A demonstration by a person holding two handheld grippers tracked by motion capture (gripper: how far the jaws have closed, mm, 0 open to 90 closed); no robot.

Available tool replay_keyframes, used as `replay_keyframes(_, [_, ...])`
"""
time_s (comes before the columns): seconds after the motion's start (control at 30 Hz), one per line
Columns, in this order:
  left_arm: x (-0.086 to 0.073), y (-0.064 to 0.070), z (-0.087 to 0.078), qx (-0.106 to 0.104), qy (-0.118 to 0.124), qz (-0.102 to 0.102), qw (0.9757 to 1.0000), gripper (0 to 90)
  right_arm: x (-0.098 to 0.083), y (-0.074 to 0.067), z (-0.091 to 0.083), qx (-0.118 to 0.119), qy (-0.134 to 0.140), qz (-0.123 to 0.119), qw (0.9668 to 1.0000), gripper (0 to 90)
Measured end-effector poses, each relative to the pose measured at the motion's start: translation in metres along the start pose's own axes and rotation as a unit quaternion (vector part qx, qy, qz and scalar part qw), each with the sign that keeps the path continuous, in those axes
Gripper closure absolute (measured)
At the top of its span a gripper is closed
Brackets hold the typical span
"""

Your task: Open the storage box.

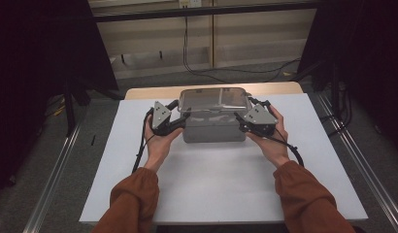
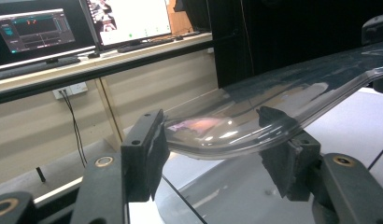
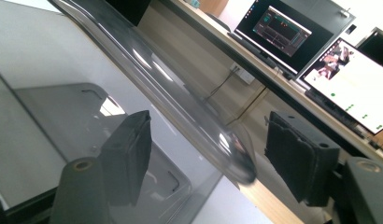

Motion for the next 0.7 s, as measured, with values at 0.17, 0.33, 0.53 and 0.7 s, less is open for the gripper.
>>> replay_keyframes(0.17, [0.004,-0.002,0.002,0.0,0.003,0.001,1.0,44.0,-0.009,0.006,0.006,0.017,0.004,0.048,0.9987,35.9])
replay_keyframes(0.33, [0.005,-0.004,0.005,0.0,0.004,-0.003,1.0,44.4,-0.01,0.012,0.009,0.023,0.019,0.07,0.9971,41.8])
replay_keyframes(0.53, [0.005,-0.007,0.01,-0.006,-0.006,0.004,1.0,42.9,-0.004,0.022,0.011,0.031,0.049,0.087,0.9945,56.4])
replay_keyframes(0.7, [0.008,-0.008,0.013,-0.002,-0.003,-0.005,1.0,42.1,-0.003,0.023,0.012,0.034,0.057,0.09,0.9937,59.1])
Point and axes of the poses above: each handheld gripper's, and its own axes: z roughly forward along the jaws, x roughly out of its top, y roughly to its right, the point moved 6 cm from there along z, roughly forward along the jaws, and after that the axes turned 8 degrees about x, right-handed, at the moved point
